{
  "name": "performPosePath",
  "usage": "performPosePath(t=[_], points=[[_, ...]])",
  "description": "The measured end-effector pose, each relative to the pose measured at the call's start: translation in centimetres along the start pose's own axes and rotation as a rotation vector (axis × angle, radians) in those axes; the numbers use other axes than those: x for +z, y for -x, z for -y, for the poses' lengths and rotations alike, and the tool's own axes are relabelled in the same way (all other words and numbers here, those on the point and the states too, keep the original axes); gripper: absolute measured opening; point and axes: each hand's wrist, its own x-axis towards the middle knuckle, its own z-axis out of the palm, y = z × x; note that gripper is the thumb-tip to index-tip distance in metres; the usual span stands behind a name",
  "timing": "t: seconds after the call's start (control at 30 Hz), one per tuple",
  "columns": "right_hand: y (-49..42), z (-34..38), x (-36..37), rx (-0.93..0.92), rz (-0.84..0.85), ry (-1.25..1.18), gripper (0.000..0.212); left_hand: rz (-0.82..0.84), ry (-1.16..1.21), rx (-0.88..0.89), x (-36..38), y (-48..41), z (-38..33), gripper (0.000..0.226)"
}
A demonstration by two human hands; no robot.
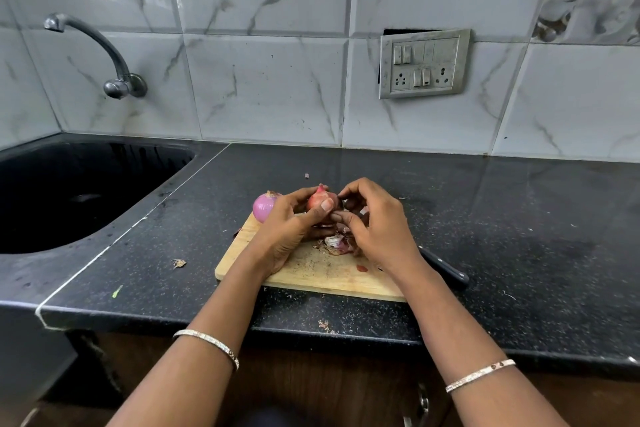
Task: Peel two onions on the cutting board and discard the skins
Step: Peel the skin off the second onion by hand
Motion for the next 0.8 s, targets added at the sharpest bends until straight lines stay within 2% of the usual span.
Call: performPosePath(t=[0.1, 0.27, 0.4, 0.6, 0.8], points=[[0.04, 0.10, -0.04, 0.011, 0.003, 0.001, 0.020, 0.017, 0.002, -0.010, -0.05, -0.04, -0.07, 0.059], [0.21, 0.23, 0.23, -0.023, 0.018, 0.027, 0.008, 0.016, -0.005, -0.011, -0.16, -0.04, -0.06, 0.048], [0.29, 0.25, -0.10, 0.001, -0.060, 0.105, 0.021, -0.005, 0.026, -0.055, 0.13, 0.00, -0.30, 0.048], [0.54, 0.64, -0.13, 0.015, 0.021, -0.015, 0.033, 0.009, -0.008, -0.041, 0.00, -0.04, -0.24, 0.049], [0.23, 0.48, -0.23, 0.112, -0.024, -0.176, 0.012, 0.029, 0.007, -0.056, -0.05, -0.09, -0.20, 0.047]])
